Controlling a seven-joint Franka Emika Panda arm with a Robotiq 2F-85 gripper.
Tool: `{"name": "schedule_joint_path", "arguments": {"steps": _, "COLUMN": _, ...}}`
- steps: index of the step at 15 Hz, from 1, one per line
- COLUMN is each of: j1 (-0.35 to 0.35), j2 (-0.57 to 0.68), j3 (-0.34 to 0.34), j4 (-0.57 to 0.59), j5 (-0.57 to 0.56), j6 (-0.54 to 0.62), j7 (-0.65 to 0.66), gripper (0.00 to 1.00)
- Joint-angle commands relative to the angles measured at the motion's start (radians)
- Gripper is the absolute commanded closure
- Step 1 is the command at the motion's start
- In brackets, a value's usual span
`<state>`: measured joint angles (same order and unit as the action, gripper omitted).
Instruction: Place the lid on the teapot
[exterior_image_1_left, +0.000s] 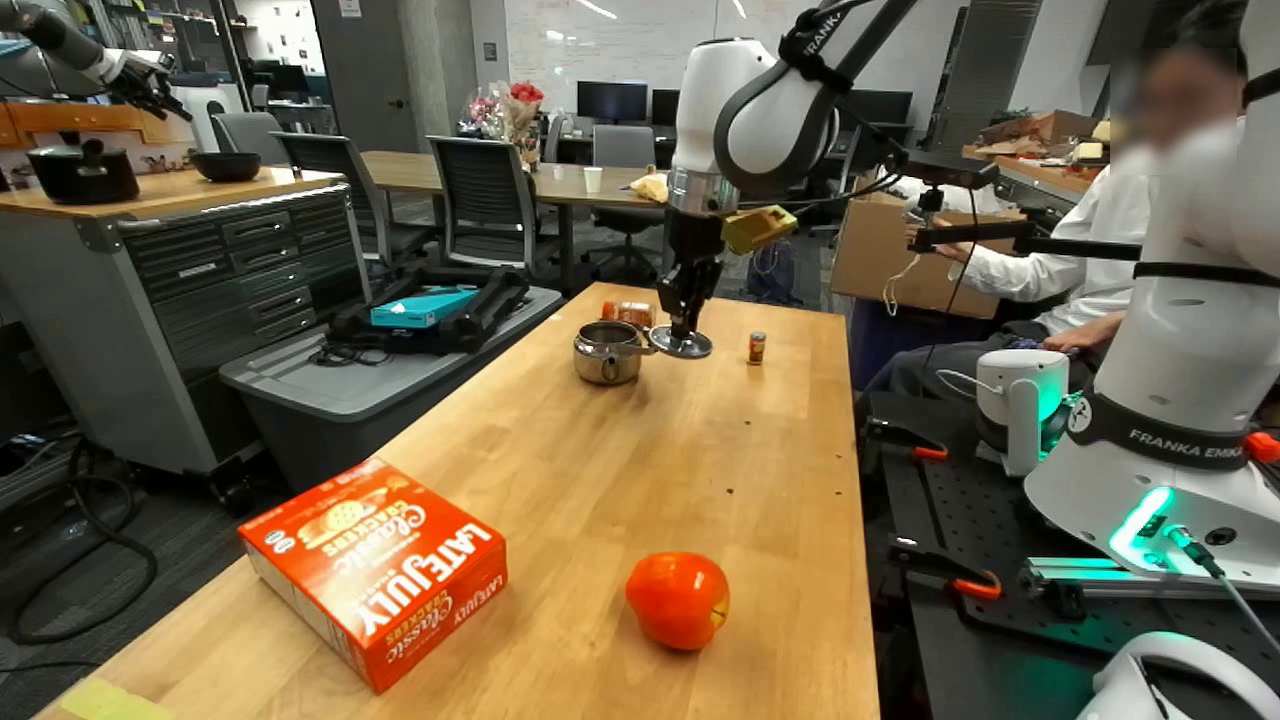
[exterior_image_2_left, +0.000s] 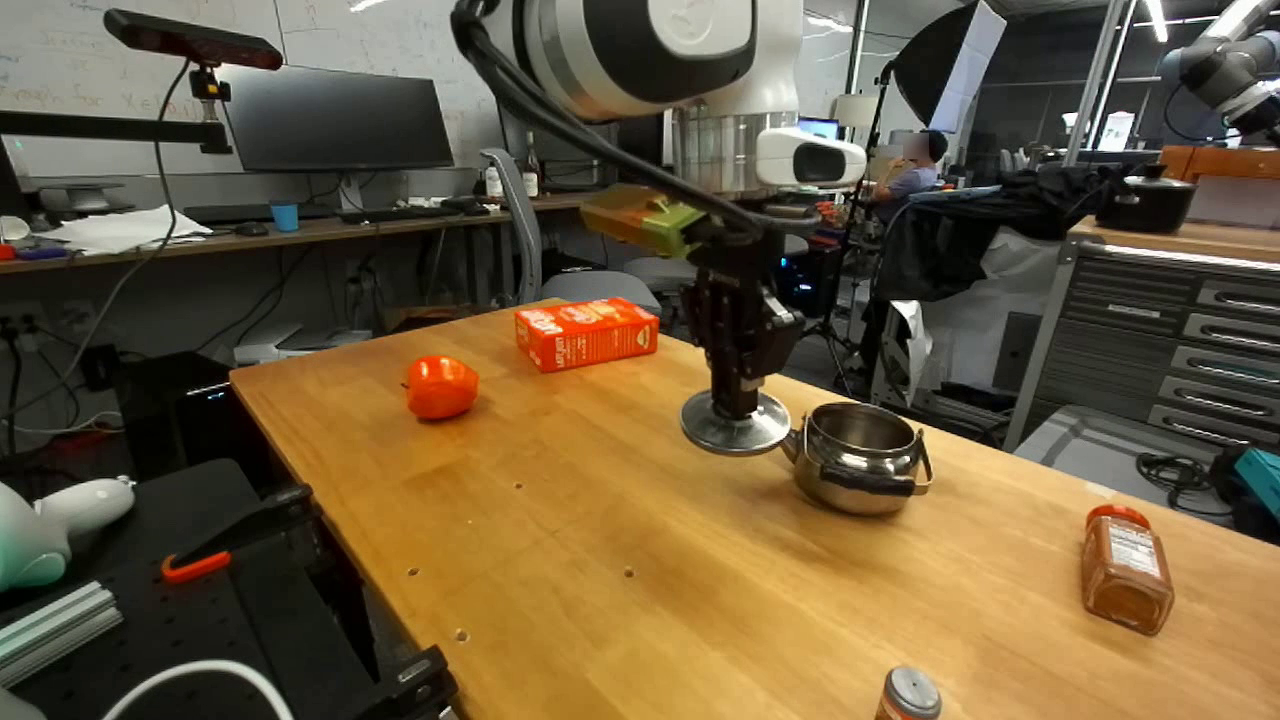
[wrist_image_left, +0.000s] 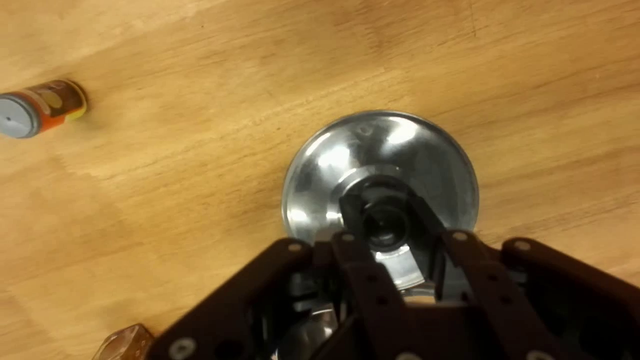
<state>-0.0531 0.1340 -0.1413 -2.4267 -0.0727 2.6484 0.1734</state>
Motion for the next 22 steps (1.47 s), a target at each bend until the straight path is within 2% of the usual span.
{"name": "schedule_joint_path", "arguments": {"steps": 1, "j1": -0.007, "j2": -0.017, "j3": 0.006, "j4": 0.087, "j5": 0.001, "j6": -0.127, "j7": 0.018, "gripper": 0.91}}
{"name": "schedule_joint_path", "arguments": {"steps": 5, "j1": -0.002, "j2": 0.006, "j3": 0.01, "j4": 0.175, "j5": -0.003, "j6": -0.194, "j7": 0.065, "gripper": 0.92}}
{"name": "schedule_joint_path", "arguments": {"steps": 10, "j1": 0.007, "j2": 0.048, "j3": 0.011, "j4": 0.258, "j5": -0.014, "j6": -0.205, "j7": 0.152, "gripper": 0.92}}
{"name": "schedule_joint_path", "arguments": {"steps": 22, "j1": 0.02, "j2": 0.258, "j3": -0.015, "j4": 0.506, "j5": -0.001, "j6": -0.25, "j7": 0.279, "gripper": 0.92}}
